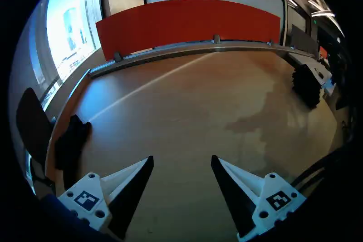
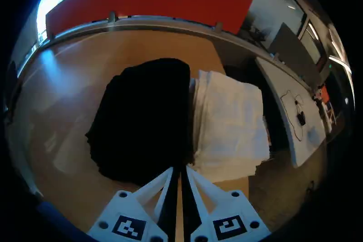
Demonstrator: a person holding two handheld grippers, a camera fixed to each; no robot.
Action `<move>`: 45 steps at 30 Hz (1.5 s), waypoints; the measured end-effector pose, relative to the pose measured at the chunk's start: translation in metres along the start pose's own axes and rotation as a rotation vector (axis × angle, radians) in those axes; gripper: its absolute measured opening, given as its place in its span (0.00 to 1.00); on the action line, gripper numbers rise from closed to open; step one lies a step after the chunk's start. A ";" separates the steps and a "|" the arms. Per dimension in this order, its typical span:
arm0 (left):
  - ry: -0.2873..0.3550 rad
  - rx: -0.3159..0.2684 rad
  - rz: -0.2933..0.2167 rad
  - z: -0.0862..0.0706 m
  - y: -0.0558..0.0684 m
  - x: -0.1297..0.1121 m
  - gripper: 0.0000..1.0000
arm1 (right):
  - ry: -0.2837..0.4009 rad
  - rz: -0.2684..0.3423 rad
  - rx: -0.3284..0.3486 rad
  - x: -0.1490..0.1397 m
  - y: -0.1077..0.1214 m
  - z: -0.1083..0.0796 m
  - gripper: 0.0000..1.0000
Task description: Fold towel
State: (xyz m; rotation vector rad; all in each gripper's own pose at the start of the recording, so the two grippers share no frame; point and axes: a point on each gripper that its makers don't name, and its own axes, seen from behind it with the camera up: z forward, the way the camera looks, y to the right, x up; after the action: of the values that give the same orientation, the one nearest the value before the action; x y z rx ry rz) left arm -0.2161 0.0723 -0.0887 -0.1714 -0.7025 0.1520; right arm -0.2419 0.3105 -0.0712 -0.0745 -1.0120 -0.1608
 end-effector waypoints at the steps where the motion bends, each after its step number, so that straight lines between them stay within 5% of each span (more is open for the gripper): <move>1: 0.000 0.000 0.000 0.000 0.000 0.000 0.94 | 0.000 0.002 0.000 0.000 0.000 0.000 0.09; 4: 0.002 0.001 -0.001 -0.001 0.000 0.000 0.94 | 0.002 0.007 -0.003 -0.002 0.000 -0.001 0.20; 14: 0.013 0.004 -0.005 -0.004 -0.002 0.003 0.94 | 0.042 0.014 -0.014 -0.008 -0.002 -0.012 0.98; 26: 0.030 -0.007 -0.001 -0.007 0.000 0.007 0.94 | 0.115 0.018 -0.003 0.009 -0.021 -0.027 1.00; 45: 0.071 -0.003 -0.013 -0.010 -0.006 0.024 0.94 | 0.460 0.059 0.026 0.088 -0.074 -0.084 1.00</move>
State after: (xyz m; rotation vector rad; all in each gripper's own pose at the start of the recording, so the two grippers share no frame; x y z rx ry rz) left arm -0.1907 0.0701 -0.0796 -0.1740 -0.6327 0.1321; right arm -0.1379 0.2174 -0.0419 -0.0409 -0.5522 -0.1041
